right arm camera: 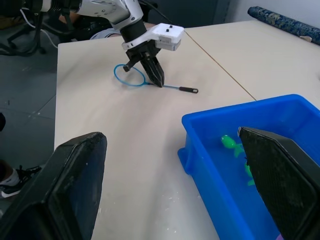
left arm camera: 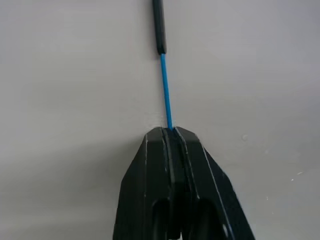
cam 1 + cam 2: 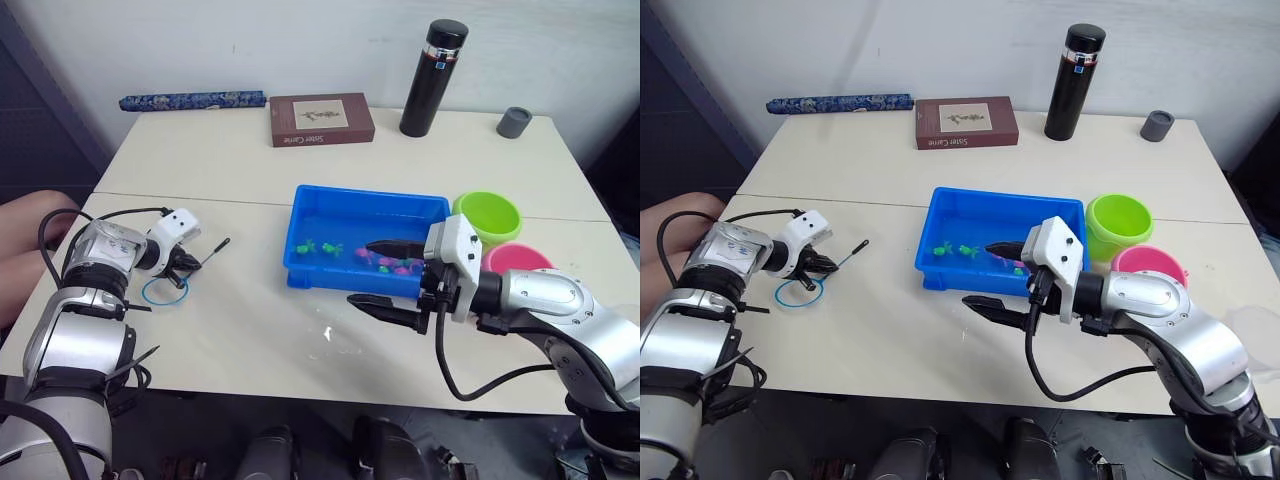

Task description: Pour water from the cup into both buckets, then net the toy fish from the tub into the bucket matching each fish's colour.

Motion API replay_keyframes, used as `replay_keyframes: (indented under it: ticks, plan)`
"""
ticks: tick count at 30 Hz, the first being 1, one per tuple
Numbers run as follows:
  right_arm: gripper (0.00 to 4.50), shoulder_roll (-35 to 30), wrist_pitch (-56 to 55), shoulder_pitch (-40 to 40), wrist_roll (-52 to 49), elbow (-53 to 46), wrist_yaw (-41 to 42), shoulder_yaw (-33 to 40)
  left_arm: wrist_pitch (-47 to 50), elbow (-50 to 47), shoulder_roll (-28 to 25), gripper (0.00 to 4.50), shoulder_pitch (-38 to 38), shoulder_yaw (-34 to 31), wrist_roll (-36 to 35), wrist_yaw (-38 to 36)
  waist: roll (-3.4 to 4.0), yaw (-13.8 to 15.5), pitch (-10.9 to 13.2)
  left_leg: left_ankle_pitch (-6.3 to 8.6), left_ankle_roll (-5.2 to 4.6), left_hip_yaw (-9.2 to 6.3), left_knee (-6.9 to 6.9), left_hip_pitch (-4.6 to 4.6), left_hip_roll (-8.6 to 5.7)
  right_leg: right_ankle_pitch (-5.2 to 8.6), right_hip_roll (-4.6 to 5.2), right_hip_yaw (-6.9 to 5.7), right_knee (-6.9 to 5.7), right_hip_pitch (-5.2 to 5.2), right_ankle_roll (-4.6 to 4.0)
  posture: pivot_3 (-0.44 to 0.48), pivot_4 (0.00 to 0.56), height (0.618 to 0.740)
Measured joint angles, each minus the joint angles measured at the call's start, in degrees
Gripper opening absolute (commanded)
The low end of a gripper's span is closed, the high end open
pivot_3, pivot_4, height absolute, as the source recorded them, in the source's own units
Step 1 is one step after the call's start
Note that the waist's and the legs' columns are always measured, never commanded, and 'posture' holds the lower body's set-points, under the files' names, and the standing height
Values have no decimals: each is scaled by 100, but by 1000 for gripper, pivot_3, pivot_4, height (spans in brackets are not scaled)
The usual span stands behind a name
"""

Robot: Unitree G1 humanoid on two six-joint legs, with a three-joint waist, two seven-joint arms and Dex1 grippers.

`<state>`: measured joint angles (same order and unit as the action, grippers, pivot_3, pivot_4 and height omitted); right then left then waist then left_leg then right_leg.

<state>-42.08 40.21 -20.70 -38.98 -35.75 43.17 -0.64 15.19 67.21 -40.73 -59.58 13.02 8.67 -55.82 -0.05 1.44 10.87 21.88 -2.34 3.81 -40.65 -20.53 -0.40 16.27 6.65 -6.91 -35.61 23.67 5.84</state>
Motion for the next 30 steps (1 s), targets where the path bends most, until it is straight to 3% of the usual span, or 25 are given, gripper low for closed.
replay_keyframes:
  ticks: [5, 10, 12, 21, 24, 26, 30]
  plan:
    - [4500, -234, 77, -174, -123, 32, 176, 153, -576, -2120, -344, 38, 696, -683, -991, -1454, -2, -27, 1, 6, 4, -27, -47, -70, 7, -1, 1, -19, -1, 37, -1, 0, 150, 740]
    - [4500, -605, 399, -792, -399, 206, 459, 304, 259, -5353, -733, 38, 1468, -1079, -2425, -2618, -1, -56, 2, 6, 3, -39, -46, -70, 8, -1, 5, -3, 0, 31, -1, 0, 150, 740]
    - [4500, -674, 572, -1058, -527, 255, 533, 301, 447, -6145, -702, 38, 1473, -946, -2609, -2785, 3, -31, 2, 6, 4, -49, -50, -61, 7, -1, 2, 10, 4, 16, -1, 0, 150, 740]
    - [4500, -683, 1235, -1650, -556, 407, 527, -367, 519, -6862, 106, 38, 1187, 243, -2393, -2847, 3, -16, 2, 6, 2, -48, -52, -65, 6, -1, -6, 6, 6, 14, -1, 0, 150, 740]
    - [3569, -686, 1321, -1813, -451, 434, 585, -599, 313, -6840, 202, 0, 1033, 391, -2278, -2858, 3, -19, 2, 6, 2, -47, -52, -65, 6, -1, -7, 2, 5, 14, -1, 0, 150, 740]
    - [2635, -810, 1356, -1839, -358, 432, 713, -735, 211, -6700, 273, 0, 962, 421, -2193, -2844, 3, -18, 2, 6, 2, -49, -52, -65, 7, -1, -7, 0, 5, 15, -1, 0, 150, 740]
    - [2635, -926, 1353, -1838, -169, 420, 906, -987, 30, -6491, 432, 0, 824, 539, -2064, -2807, 3, -7, 2, 7, 0, -48, -55, -66, 5, -1, -5, -10, 6, 14, 0, 0, 150, 740]
